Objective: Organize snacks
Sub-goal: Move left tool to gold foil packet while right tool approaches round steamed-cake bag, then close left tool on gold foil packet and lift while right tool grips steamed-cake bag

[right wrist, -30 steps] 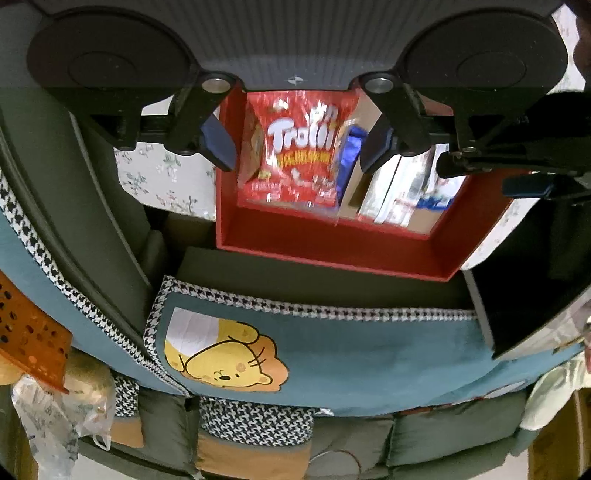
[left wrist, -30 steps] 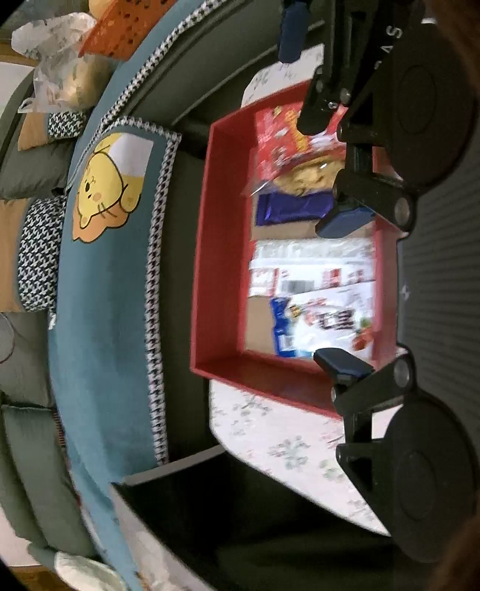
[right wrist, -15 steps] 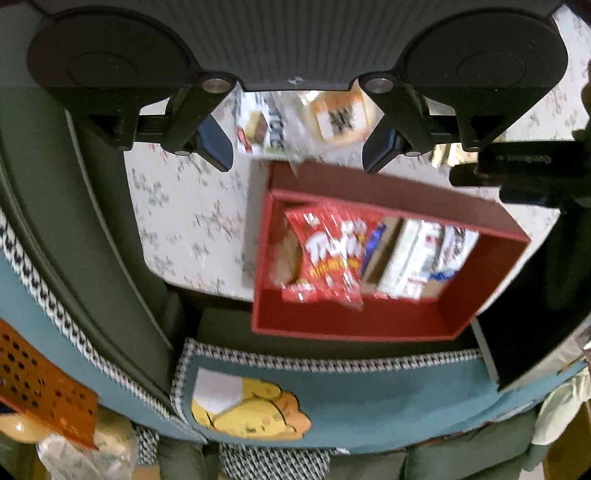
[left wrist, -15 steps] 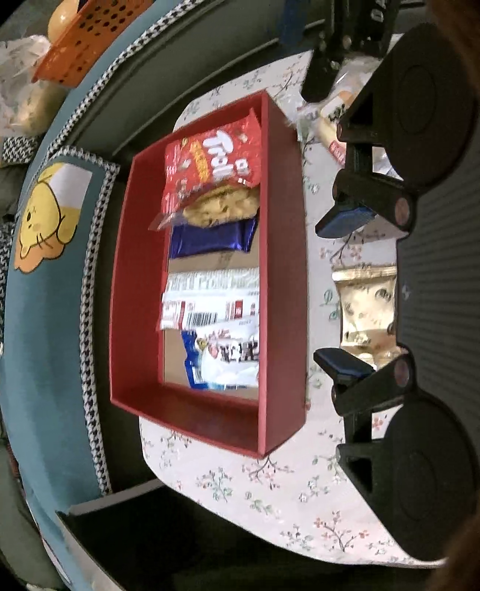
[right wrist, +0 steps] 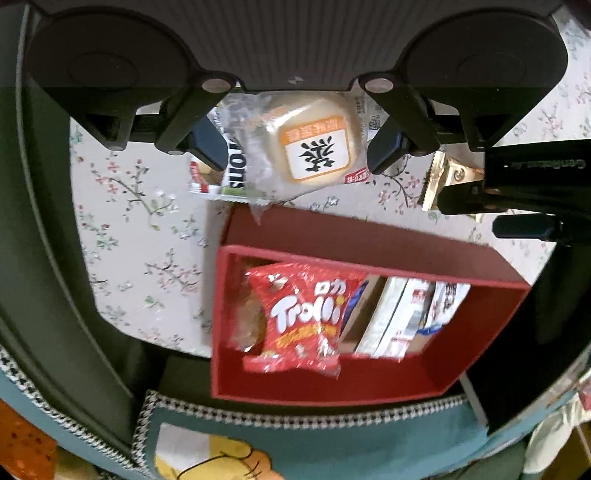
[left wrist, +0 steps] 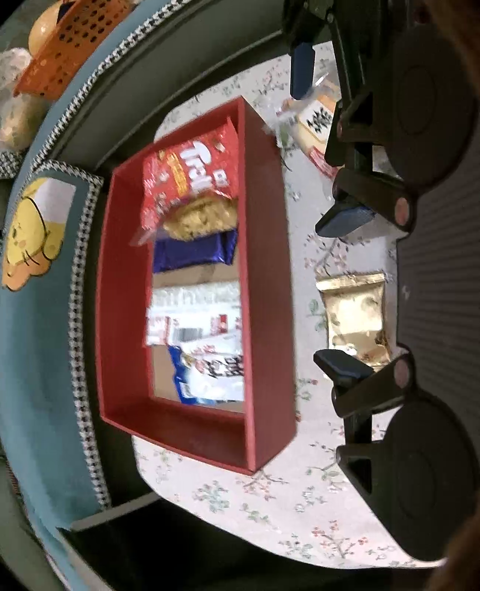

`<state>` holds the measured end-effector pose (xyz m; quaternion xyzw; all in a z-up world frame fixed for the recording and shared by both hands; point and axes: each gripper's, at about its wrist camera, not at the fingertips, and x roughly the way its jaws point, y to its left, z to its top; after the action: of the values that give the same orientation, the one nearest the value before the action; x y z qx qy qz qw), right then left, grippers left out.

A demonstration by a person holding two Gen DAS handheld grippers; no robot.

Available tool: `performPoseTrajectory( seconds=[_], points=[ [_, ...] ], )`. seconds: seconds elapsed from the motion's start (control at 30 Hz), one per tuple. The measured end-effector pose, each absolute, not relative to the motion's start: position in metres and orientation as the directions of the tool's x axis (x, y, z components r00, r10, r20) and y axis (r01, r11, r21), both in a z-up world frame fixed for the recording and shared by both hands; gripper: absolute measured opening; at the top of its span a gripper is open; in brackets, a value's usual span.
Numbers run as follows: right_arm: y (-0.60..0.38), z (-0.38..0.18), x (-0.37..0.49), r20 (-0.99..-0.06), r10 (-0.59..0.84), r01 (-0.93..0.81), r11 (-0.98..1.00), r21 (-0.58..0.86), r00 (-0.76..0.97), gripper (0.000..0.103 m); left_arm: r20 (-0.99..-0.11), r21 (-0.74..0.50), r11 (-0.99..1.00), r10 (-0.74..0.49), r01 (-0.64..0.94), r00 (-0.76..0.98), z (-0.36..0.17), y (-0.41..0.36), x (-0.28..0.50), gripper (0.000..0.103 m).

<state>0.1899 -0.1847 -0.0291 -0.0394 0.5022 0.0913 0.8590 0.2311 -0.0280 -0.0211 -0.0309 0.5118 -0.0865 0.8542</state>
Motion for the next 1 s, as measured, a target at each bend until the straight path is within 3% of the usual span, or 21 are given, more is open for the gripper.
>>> performPoseTrajectory(
  seconds=[0.1,0.43,0.87,0.97,1.0],
  points=[
    [-0.177,-0.036,0.193,-0.879,0.1,-0.217,0.976,-0.005,0.467,0.088,-0.881,-0.15,0.984,-0.178,0.098,0.439,-0.028,-0.022,0.233,0.093],
    [-0.172,-0.036,0.181,-0.883,0.095,-0.262,0.964,-0.032,0.46,0.072,-0.895,-0.151,0.979,-0.194,0.138,0.401,-0.041,-0.02,0.243,0.096],
    [-0.191,-0.005,0.157,-0.841,0.149,-0.233,0.972,0.028,0.52,0.072,-0.913,-0.095,0.988,-0.135,0.12,0.384,-0.057,-0.025,0.249,0.099],
    [-0.189,-0.001,0.152,-0.835,0.159,-0.24,0.97,0.033,0.528,0.072,-0.914,-0.088,0.993,-0.111,0.077,0.39,-0.059,-0.021,0.247,0.095],
    [-0.188,0.0,0.15,-0.834,0.162,-0.244,0.969,0.034,0.528,0.072,-0.914,-0.076,0.995,-0.098,0.071,0.393,-0.059,-0.021,0.246,0.089]
  ],
)
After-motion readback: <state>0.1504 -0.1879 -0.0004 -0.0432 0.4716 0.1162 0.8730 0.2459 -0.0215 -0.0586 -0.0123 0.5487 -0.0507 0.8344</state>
